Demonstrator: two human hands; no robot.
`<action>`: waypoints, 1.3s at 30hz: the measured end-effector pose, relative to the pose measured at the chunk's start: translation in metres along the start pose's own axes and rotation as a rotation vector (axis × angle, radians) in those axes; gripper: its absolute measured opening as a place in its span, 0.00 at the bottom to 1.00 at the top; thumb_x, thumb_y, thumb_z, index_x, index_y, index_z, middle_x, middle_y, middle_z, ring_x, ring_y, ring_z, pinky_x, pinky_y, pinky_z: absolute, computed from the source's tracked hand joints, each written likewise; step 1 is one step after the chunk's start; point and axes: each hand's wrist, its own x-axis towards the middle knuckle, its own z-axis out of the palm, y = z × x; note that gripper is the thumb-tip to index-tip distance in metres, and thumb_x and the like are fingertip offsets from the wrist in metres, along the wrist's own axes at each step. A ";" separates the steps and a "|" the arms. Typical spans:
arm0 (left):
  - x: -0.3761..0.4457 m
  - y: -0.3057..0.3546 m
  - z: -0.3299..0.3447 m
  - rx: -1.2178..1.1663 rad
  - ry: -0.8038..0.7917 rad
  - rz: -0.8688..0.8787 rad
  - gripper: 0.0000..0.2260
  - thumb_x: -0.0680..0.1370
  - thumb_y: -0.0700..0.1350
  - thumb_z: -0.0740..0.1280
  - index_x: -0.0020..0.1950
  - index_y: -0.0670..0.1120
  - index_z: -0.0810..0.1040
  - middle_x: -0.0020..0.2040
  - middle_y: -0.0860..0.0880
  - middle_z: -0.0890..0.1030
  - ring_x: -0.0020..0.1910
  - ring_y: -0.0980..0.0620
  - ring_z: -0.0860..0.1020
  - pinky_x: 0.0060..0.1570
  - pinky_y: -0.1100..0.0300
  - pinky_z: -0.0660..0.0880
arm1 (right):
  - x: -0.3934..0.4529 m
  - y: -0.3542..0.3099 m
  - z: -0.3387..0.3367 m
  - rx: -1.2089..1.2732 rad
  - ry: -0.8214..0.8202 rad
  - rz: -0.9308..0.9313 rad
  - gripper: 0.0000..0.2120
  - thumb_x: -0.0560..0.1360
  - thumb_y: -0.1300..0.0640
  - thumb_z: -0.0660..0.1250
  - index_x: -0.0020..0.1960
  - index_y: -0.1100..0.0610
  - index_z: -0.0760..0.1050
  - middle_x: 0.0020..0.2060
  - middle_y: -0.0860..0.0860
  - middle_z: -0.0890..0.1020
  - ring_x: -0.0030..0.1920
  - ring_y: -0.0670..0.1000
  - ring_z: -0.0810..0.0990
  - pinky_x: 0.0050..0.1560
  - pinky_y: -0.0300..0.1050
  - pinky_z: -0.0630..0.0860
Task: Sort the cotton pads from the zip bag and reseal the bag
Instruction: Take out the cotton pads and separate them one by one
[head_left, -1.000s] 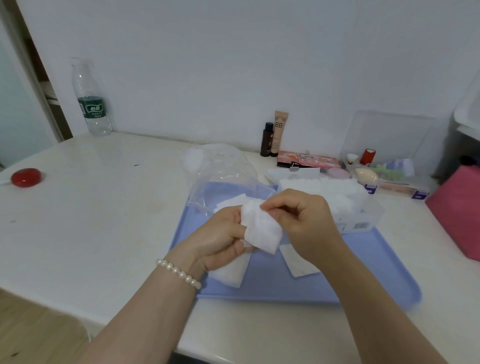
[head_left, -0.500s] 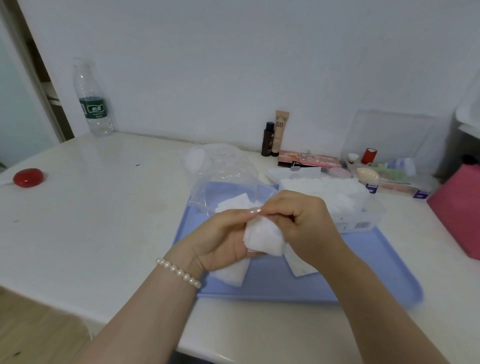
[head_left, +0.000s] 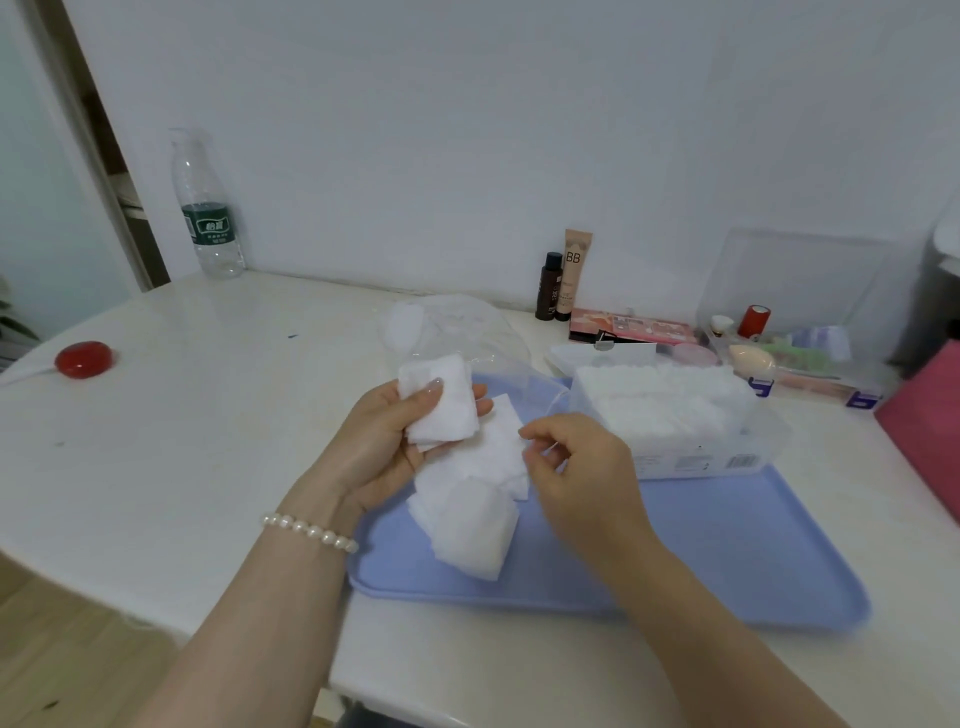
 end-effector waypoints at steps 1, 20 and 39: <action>0.001 -0.001 -0.002 -0.009 0.007 0.002 0.14 0.75 0.40 0.62 0.57 0.34 0.75 0.50 0.39 0.83 0.49 0.45 0.83 0.45 0.57 0.81 | 0.000 0.001 0.003 -0.011 0.019 0.027 0.06 0.73 0.64 0.66 0.49 0.59 0.79 0.36 0.45 0.74 0.34 0.41 0.72 0.37 0.31 0.67; 0.001 -0.002 0.000 -0.040 -0.027 -0.060 0.15 0.72 0.41 0.63 0.55 0.35 0.75 0.50 0.37 0.83 0.49 0.42 0.83 0.49 0.47 0.78 | 0.017 0.005 -0.027 0.001 -0.170 0.349 0.11 0.69 0.62 0.73 0.32 0.52 0.75 0.27 0.48 0.77 0.29 0.48 0.74 0.41 0.46 0.76; -0.001 -0.004 -0.002 -0.014 -0.030 -0.152 0.15 0.71 0.39 0.63 0.55 0.33 0.75 0.50 0.34 0.82 0.45 0.41 0.83 0.45 0.49 0.80 | 0.011 -0.002 -0.004 -0.465 -0.221 0.010 0.23 0.71 0.49 0.70 0.62 0.54 0.68 0.56 0.51 0.67 0.58 0.53 0.67 0.57 0.42 0.64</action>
